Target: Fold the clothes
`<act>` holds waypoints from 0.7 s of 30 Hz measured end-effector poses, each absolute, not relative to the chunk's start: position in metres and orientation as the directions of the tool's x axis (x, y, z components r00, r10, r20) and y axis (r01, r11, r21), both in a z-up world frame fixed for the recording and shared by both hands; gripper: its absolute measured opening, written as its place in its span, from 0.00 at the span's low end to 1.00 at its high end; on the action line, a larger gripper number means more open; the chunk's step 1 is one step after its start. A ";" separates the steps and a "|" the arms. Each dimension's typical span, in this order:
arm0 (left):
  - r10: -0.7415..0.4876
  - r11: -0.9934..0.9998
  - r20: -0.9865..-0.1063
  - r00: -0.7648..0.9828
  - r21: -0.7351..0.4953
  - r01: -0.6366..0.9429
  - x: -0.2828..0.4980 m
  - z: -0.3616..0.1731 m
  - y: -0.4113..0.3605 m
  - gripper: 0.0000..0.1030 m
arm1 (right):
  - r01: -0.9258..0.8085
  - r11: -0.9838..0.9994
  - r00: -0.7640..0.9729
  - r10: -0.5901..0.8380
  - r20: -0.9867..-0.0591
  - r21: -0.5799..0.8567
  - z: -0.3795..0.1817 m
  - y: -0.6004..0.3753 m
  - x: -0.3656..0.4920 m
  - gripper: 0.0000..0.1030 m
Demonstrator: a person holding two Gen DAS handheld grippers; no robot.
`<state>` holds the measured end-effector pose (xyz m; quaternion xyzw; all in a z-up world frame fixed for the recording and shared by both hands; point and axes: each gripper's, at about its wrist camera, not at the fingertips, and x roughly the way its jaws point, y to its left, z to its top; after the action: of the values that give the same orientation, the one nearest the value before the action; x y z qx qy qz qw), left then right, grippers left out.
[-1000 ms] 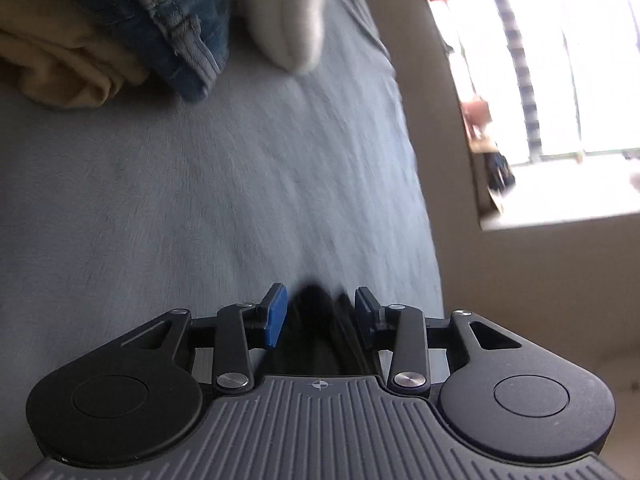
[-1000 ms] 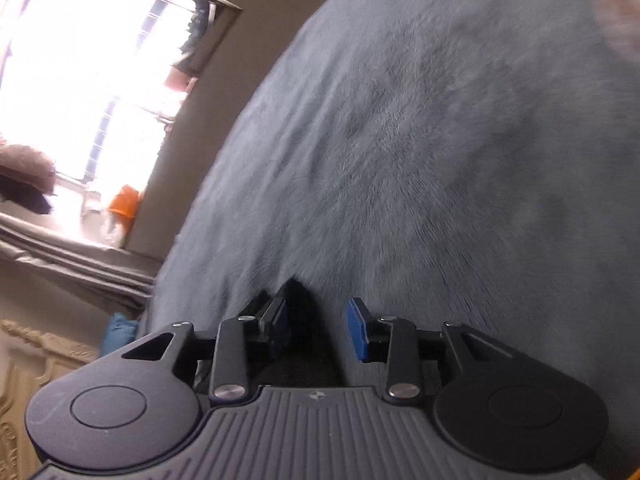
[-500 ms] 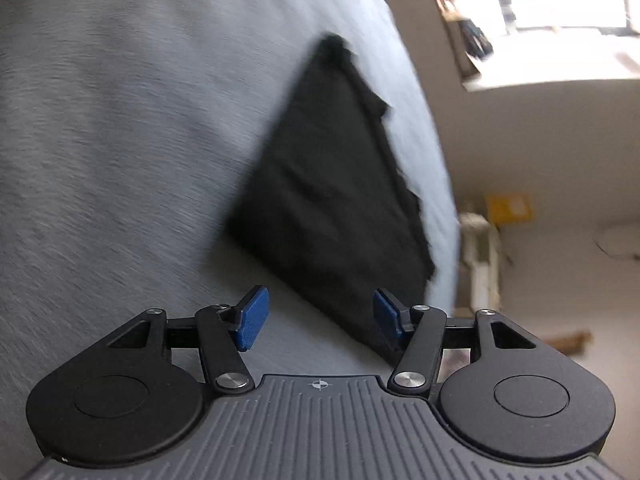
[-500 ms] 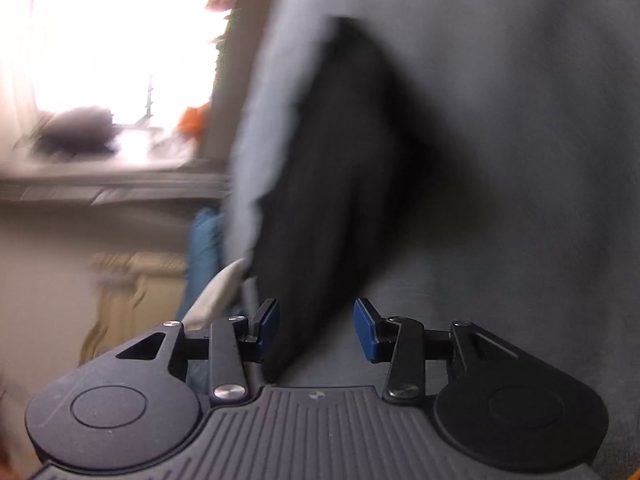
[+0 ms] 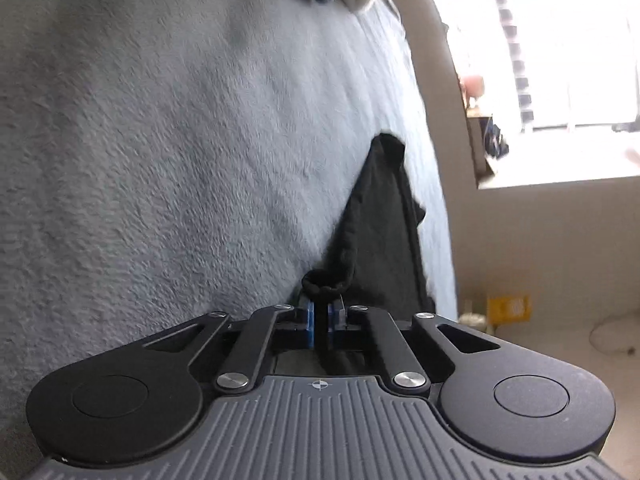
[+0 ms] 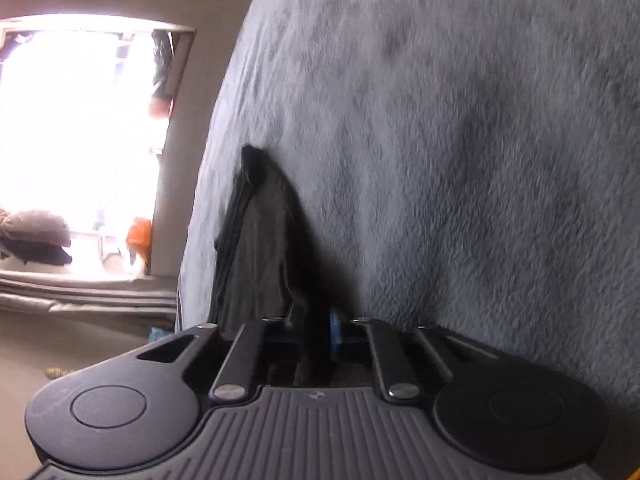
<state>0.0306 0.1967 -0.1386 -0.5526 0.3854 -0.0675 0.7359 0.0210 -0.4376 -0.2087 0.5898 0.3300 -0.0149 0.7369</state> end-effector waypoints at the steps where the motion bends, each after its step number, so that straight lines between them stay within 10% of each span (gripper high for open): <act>1: -0.526 0.387 -0.496 0.691 -0.863 -0.325 0.030 -0.136 0.197 0.02 | 0.406 0.305 0.785 0.366 -0.500 0.862 -0.205 -0.439 0.015 0.07; 11: -0.611 0.443 -0.491 0.621 -0.862 -0.245 -0.012 -0.087 0.219 0.00 | 0.341 0.331 0.769 0.440 -0.463 0.880 -0.157 -0.453 -0.064 0.05; 21: -0.534 0.652 -0.737 0.415 -0.671 -0.353 -0.091 -0.102 0.240 0.03 | 0.500 0.496 0.546 0.456 -0.703 0.710 -0.164 -0.452 -0.157 0.09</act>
<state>-0.0913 0.2401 -0.1024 -0.4128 0.5373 -0.0618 0.7329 -0.1566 -0.4523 -0.1635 0.5016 0.4764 -0.0153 0.7219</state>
